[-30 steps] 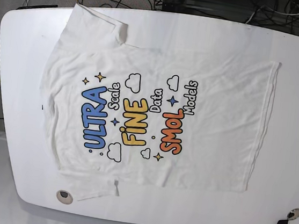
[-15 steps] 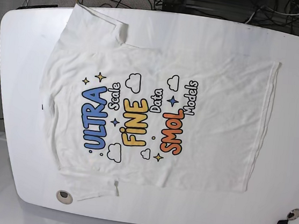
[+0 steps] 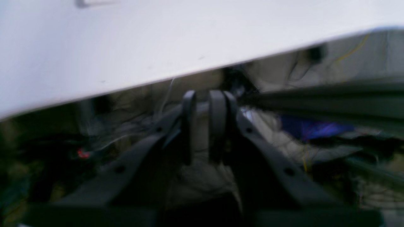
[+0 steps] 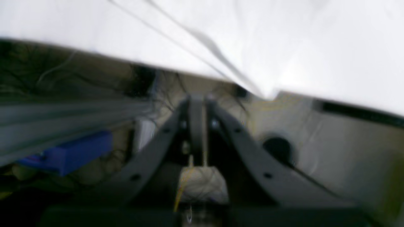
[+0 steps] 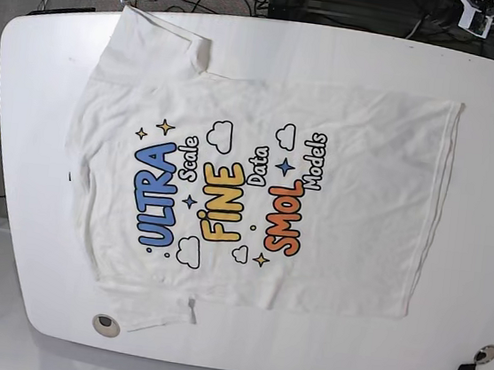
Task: Fold the T-shirt properly
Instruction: 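Move both grippers down toward the shirt's shoulder corners, then grasp the shirt's shoulder edges with the right and left grippers, then pull the grasped shoulders back, dragging the shirt toward the robot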
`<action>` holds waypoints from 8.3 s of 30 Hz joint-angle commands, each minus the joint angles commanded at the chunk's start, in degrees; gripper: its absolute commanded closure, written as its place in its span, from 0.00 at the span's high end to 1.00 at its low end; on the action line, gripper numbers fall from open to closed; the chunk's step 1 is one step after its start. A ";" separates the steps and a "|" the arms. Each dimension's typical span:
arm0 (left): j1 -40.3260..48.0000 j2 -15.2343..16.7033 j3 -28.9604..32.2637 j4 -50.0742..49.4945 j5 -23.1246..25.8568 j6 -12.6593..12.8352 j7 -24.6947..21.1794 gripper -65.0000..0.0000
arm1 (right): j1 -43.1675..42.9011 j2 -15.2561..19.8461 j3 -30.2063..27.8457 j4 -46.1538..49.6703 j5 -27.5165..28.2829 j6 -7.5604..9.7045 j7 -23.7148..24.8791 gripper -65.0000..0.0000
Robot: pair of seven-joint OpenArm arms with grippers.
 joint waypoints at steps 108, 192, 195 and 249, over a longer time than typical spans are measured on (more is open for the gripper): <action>-17.49 1.03 2.23 2.84 3.01 0.33 9.14 0.25 | 41.51 2.36 20.09 -35.09 36.03 15.08 -29.39 0.45; -53.47 -11.26 -7.10 -47.71 -36.12 -5.15 39.86 0.34 | 42.75 3.59 21.56 -32.87 43.36 18.14 -26.75 0.03; -53.36 -11.25 -5.60 -47.06 -35.94 -5.38 39.78 0.34 | 42.80 3.60 21.62 -32.86 43.37 18.17 -26.92 0.03; -35.06 -11.74 -13.54 -34.29 -38.65 -7.85 40.96 0.00 | 34.68 3.11 30.42 -22.34 45.36 17.53 -35.24 0.00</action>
